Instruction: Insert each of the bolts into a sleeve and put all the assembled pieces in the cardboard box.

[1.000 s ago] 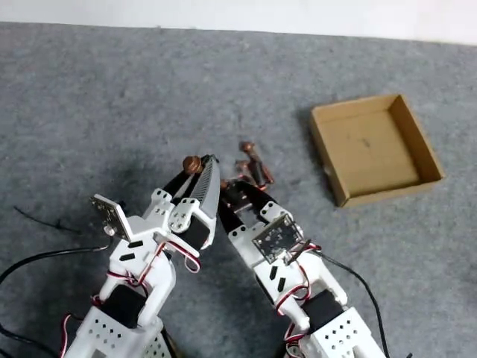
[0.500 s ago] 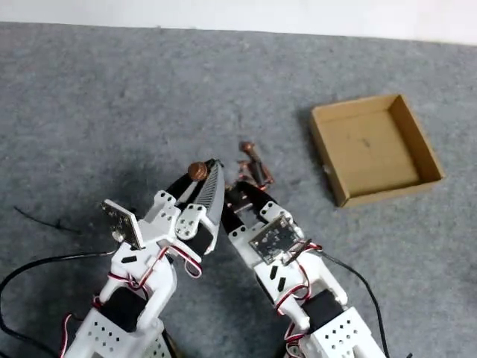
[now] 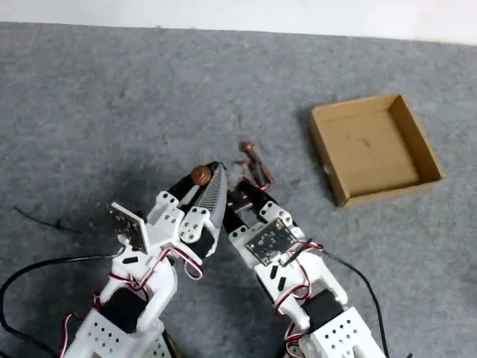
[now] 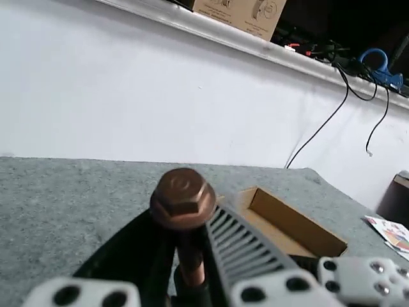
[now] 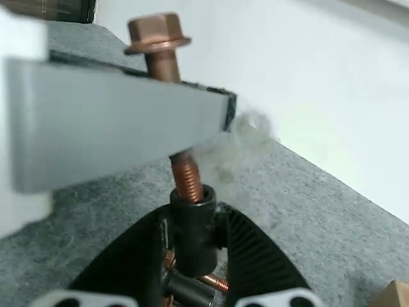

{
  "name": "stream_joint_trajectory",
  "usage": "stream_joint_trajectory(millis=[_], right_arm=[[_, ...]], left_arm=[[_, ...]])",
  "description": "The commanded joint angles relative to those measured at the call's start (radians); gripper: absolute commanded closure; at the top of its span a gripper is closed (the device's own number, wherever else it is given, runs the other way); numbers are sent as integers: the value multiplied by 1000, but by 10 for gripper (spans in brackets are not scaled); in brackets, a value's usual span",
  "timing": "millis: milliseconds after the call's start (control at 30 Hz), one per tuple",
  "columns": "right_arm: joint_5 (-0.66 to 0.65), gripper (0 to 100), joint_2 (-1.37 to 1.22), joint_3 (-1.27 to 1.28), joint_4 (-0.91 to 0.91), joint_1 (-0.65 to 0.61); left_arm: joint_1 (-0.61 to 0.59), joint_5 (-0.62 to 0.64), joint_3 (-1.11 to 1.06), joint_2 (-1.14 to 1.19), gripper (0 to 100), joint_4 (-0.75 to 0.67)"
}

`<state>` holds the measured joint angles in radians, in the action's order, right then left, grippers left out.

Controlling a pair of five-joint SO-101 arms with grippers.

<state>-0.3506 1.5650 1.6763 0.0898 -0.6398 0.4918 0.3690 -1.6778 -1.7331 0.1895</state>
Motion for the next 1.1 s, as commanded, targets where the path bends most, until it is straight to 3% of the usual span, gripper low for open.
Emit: stream_joint_trajectory(millis=[0, 267, 1067], right_arm=[[-9, 994, 28, 114, -5, 25], [-103, 994, 28, 114, 39, 25], [-101, 994, 28, 114, 44, 25]], left_arm=[[31, -14, -22, -1, 996, 38], [30, -14, -21, -1, 996, 38], [33, -55, -24, 2, 996, 77]])
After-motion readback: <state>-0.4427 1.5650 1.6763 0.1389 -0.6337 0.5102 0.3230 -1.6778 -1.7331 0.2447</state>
